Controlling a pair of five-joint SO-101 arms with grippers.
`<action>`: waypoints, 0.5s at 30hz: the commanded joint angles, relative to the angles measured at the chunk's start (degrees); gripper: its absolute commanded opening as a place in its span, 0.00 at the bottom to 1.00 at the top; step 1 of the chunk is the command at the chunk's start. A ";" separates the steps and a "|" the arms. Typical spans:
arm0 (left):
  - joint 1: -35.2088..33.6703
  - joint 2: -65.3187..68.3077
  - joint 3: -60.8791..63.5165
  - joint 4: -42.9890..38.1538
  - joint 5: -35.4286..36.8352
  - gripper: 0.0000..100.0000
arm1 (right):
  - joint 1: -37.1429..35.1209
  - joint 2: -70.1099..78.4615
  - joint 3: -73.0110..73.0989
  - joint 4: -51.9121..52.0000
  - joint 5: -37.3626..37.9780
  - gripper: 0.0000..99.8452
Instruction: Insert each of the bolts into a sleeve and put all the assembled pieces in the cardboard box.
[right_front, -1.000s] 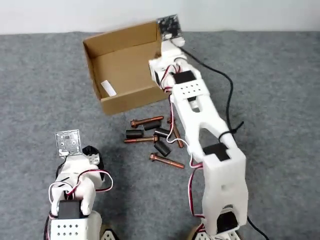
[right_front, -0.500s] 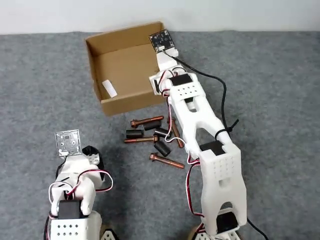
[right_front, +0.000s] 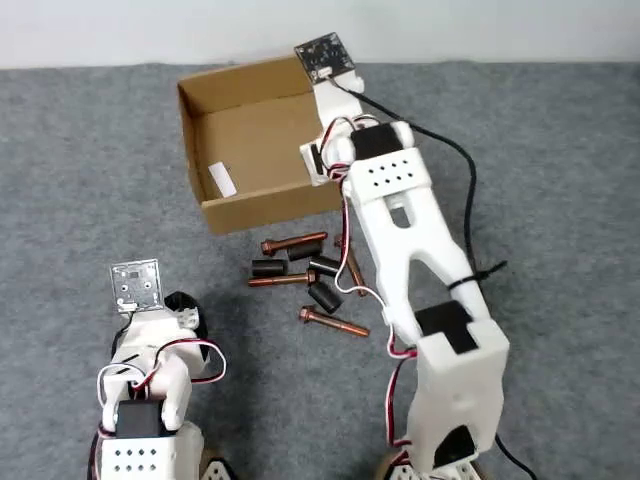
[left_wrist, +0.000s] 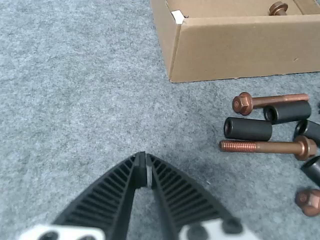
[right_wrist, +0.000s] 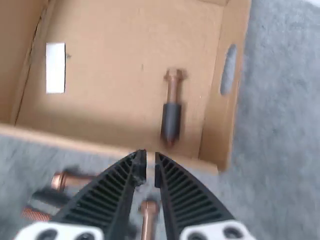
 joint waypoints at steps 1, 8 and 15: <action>-0.44 0.09 -0.40 -1.41 0.35 0.01 | -0.48 -6.02 -2.55 10.07 0.62 0.01; -0.44 0.09 -0.40 -1.41 0.35 0.01 | -0.57 -6.64 -2.37 30.46 1.58 0.01; -0.44 0.09 -0.40 -1.41 0.35 0.01 | -4.35 -7.16 4.13 34.07 7.65 0.01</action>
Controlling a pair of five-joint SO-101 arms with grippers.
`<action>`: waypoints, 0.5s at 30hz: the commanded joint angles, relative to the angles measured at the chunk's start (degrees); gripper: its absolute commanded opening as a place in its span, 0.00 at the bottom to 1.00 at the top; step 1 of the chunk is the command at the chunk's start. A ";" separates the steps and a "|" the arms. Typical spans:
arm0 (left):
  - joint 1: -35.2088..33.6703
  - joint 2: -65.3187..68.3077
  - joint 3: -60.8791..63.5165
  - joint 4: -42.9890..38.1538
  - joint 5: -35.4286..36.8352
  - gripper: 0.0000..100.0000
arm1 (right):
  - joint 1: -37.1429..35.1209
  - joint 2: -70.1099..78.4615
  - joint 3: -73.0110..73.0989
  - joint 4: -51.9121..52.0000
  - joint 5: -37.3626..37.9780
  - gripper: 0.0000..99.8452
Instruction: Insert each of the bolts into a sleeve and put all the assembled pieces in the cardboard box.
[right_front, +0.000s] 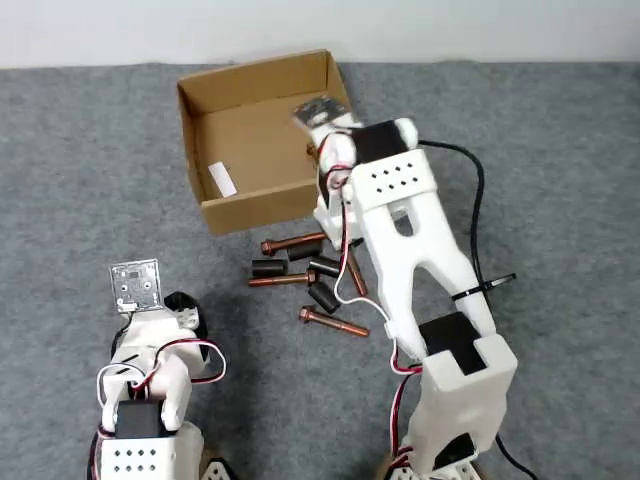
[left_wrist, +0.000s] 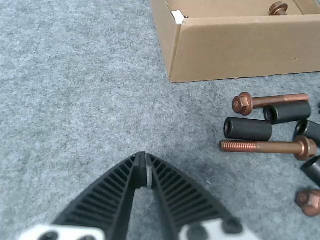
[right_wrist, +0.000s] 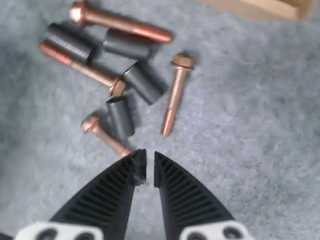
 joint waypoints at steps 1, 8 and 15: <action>-0.44 0.09 -0.40 -1.41 0.35 0.01 | -3.03 -3.56 3.43 2.59 1.32 0.02; -0.44 0.09 -0.40 -1.41 0.35 0.01 | -9.19 -3.03 11.16 1.27 -2.90 0.19; -0.44 0.09 -0.40 -1.41 0.35 0.01 | -10.33 4.00 11.43 -6.02 -2.37 0.14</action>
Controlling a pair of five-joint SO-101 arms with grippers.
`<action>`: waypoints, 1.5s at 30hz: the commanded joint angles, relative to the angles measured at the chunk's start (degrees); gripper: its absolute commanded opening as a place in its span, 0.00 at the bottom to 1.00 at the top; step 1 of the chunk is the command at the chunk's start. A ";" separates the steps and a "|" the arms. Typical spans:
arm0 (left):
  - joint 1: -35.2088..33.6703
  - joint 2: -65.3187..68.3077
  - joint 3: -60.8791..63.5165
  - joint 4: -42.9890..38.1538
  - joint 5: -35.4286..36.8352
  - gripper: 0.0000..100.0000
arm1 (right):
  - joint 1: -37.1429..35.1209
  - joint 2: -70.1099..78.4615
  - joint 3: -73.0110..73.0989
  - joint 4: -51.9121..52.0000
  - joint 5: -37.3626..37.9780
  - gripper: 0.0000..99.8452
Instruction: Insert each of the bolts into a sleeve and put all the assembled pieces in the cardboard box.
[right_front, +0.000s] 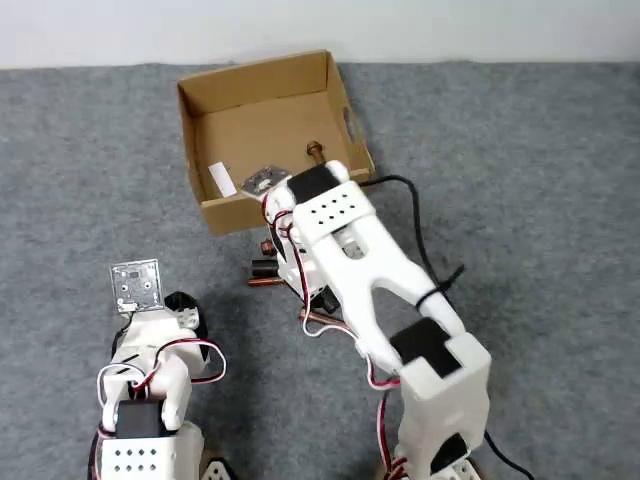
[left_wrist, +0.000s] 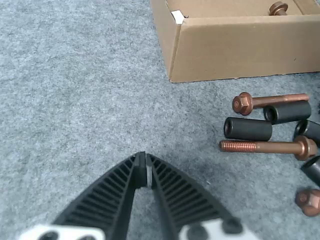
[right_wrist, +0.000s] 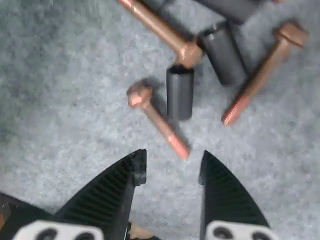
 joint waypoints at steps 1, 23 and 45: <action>-0.44 0.09 -0.40 -1.41 0.35 0.01 | -0.22 1.98 -0.18 -3.65 -0.44 0.14; -0.44 0.09 -0.40 -1.32 0.35 0.01 | 0.04 9.80 -0.26 -10.59 -0.88 0.00; 0.00 0.09 -0.40 -1.41 0.35 0.01 | 9.89 -45.49 28.22 5.76 -21.63 0.01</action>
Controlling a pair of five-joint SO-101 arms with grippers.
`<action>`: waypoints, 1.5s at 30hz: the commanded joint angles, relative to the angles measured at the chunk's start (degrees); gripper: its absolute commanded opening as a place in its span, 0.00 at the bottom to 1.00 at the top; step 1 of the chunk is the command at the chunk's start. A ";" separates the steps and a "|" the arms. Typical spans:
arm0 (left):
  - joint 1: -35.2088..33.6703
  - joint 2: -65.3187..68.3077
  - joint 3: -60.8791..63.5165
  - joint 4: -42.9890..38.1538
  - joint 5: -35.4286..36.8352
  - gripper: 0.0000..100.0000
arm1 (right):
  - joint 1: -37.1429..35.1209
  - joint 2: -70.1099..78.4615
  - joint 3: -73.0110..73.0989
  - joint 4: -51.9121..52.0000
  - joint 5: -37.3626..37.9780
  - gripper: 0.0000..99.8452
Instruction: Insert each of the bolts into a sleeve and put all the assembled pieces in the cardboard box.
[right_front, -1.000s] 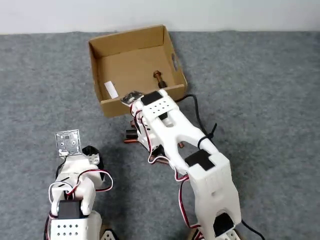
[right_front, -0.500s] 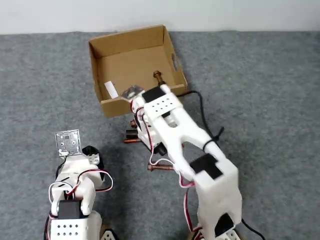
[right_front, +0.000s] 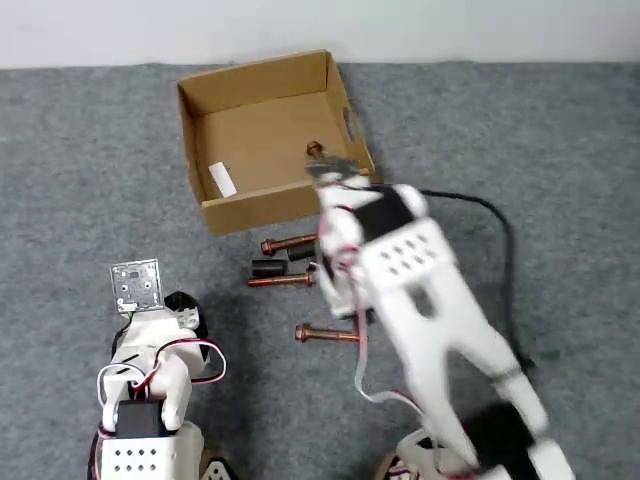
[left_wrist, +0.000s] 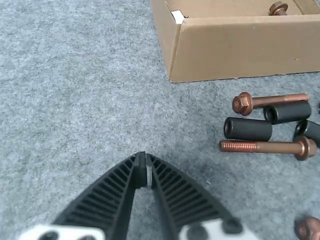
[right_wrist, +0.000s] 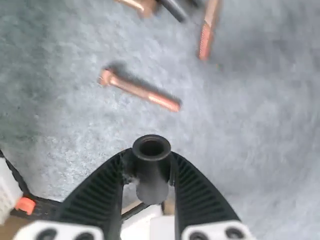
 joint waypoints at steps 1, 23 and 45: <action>0.35 0.09 -0.40 -1.41 0.35 0.01 | 5.67 -11.82 6.86 2.15 -6.15 0.01; 6.59 0.18 -9.54 4.66 -3.96 0.01 | 35.38 -56.48 35.69 -13.14 -19.08 0.01; 16.53 0.26 -19.21 13.27 -20.66 0.01 | 39.25 -88.48 53.98 -17.80 -10.81 0.01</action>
